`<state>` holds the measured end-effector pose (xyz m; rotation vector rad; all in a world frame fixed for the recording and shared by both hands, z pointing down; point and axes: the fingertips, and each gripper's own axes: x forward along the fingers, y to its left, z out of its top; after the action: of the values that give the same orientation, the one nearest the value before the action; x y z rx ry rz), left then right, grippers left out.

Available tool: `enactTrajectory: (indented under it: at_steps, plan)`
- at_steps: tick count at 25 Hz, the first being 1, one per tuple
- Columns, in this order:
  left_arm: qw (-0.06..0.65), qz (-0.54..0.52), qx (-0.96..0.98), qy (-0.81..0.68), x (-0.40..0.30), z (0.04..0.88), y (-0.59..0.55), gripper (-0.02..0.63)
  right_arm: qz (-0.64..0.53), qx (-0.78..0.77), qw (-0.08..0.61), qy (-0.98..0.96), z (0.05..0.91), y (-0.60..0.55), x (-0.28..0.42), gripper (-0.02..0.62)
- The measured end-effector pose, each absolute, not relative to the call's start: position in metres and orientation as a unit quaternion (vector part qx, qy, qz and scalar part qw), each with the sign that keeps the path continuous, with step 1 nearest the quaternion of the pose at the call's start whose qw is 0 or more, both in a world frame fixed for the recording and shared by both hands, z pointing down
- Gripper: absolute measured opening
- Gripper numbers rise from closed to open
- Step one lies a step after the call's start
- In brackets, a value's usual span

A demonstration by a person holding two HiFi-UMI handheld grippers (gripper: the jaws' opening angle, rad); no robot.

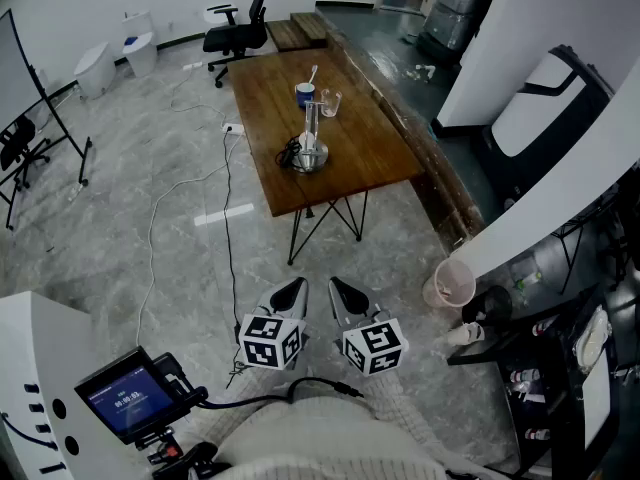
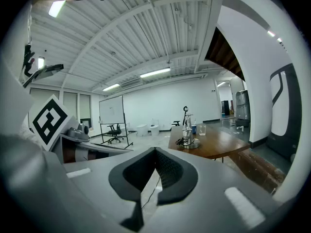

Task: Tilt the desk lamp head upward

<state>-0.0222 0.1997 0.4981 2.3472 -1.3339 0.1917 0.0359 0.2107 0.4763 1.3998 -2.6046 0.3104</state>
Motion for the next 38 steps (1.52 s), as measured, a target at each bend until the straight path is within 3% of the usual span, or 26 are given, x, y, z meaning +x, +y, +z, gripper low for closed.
enactTrajectory:
  at_steps: [6, 24, 38]
  plan:
    - [0.223, 0.068, 0.837, -0.496, -0.029, 0.5, 0.185, 0.006, 0.1, 0.468, 0.088, -0.873, 0.476, 0.199, 0.04, -0.003]
    - [0.187, 0.094, 0.867, -0.453, -0.04, 0.488, -0.087, 0.006, 0.082, 0.503, 0.072, -0.857, 0.462, -0.077, 0.032, -0.003]
    - [0.19, 0.12, 0.881, -0.417, -0.049, 0.499, -0.216, 0.006, 0.071, 0.498, 0.085, -0.86, 0.467, -0.175, 0.043, -0.003]
